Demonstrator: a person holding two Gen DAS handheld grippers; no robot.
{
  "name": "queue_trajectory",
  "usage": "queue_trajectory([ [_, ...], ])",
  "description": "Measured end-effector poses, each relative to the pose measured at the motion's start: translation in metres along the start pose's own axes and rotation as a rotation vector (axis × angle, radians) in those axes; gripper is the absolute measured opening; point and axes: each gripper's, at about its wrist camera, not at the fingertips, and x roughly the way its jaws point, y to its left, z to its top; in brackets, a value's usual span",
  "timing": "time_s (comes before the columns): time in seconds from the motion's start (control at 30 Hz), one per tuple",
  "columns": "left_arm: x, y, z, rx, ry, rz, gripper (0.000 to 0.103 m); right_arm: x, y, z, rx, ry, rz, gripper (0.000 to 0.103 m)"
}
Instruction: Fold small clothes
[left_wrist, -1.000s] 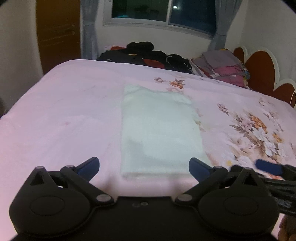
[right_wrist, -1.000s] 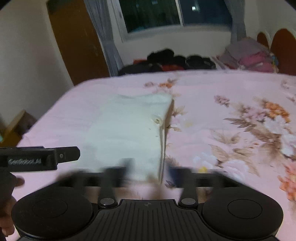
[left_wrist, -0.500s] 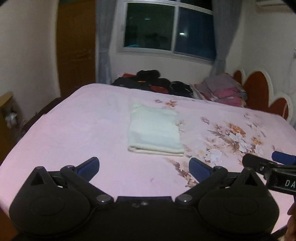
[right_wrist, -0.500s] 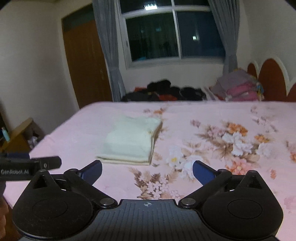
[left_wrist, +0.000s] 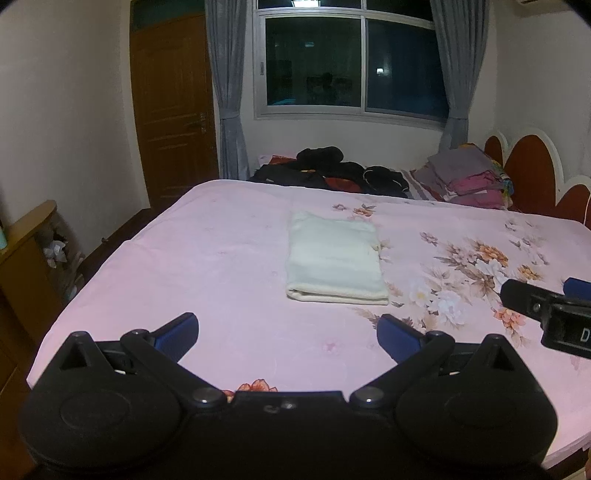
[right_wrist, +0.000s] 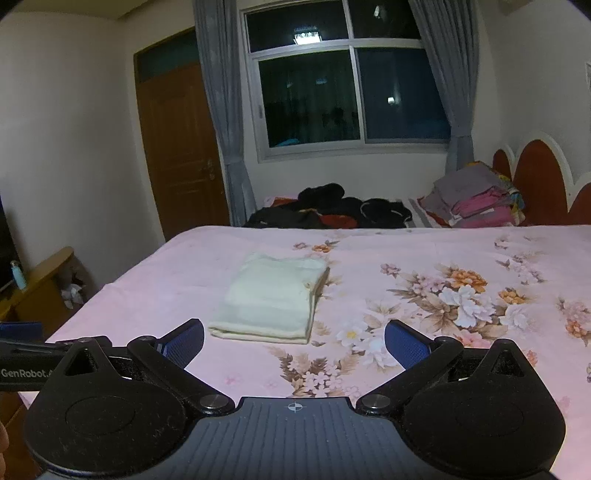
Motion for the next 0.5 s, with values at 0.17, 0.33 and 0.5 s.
queue_trajectory([
  [0.17,-0.0011,-0.0033,0.0022,-0.003,-0.006,-0.009,0.103,-0.0012,-0.0013,0.0005,-0.004,-0.001,-0.002,0.103],
  [0.33,0.0007,-0.0051,0.0041,-0.011,0.004,-0.022,0.103,-0.0013,-0.0049,0.0011,-0.001,-0.001,0.003,0.103],
  [0.5,0.0013,-0.0058,0.0052,-0.017,0.008,-0.024,0.103,-0.0011,-0.0092,0.0034,0.002,-0.008,-0.001,0.103],
])
